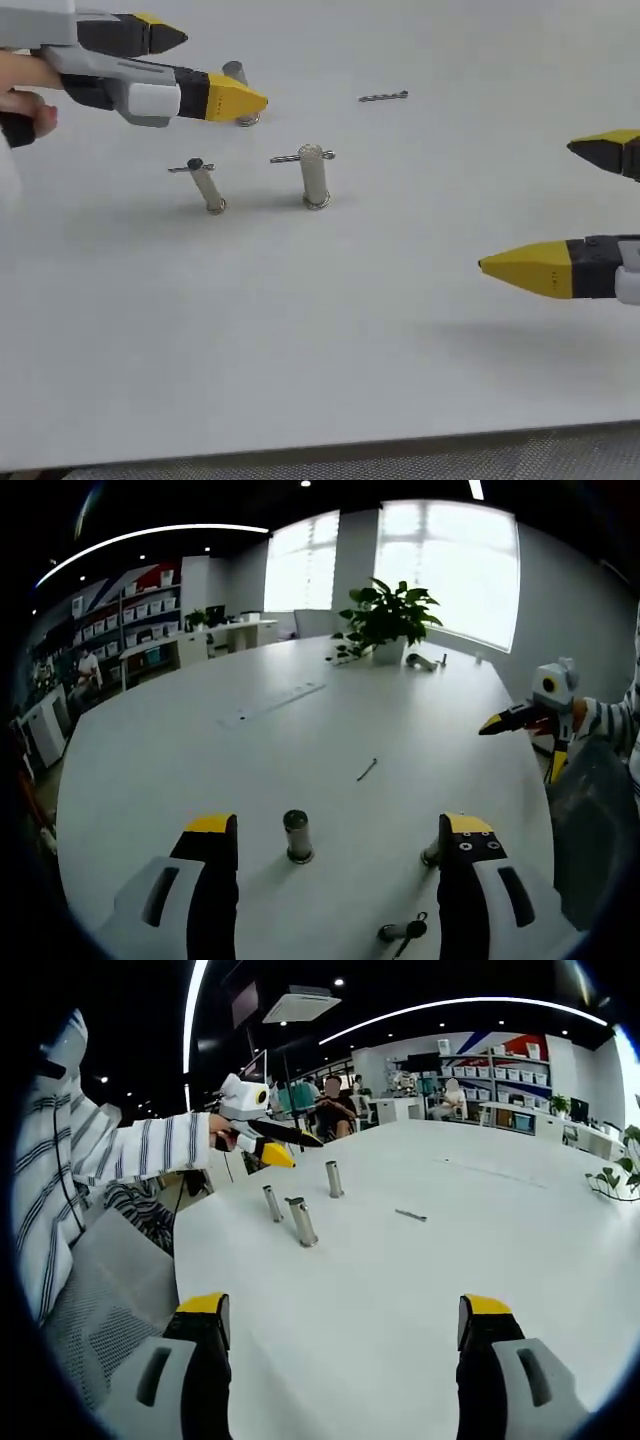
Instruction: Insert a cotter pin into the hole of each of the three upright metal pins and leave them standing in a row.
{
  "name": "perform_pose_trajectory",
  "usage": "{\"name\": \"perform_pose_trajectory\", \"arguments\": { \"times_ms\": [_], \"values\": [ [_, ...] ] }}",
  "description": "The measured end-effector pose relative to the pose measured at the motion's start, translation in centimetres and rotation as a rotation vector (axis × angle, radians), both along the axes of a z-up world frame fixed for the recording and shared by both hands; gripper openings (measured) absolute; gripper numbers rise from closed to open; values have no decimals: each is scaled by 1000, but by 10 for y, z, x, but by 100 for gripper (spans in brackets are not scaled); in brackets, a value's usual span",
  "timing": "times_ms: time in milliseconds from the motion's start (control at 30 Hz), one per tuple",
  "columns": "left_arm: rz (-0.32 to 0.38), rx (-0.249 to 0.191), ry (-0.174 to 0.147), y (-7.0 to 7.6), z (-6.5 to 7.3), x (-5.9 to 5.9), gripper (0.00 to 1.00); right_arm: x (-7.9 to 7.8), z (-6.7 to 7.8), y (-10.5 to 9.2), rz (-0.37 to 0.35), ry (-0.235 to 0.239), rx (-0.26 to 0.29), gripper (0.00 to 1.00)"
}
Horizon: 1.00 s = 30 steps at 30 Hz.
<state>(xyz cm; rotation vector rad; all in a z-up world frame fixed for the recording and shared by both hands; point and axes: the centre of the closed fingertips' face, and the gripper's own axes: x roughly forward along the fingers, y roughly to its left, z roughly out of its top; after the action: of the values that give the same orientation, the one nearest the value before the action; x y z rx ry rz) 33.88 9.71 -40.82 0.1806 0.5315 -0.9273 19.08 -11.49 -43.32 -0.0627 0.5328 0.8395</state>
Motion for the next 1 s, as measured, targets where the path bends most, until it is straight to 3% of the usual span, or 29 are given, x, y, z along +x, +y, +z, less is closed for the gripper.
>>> {"name": "perform_pose_trajectory", "arguments": {
  "times_ms": [233,533,800,1000],
  "values": [
    [-16,25,37,1,-14,7,79,1,3,3,8,-7,5,93],
    [-21,54,62,1,-30,16,78,1,3,7,36,-6,-8,93],
    [-53,80,97,-1,-47,14,75,-2,8,10,43,-21,-1,93],
    [-78,92,94,-5,-52,14,71,-3,8,8,41,-17,-8,92]
  ]
}}
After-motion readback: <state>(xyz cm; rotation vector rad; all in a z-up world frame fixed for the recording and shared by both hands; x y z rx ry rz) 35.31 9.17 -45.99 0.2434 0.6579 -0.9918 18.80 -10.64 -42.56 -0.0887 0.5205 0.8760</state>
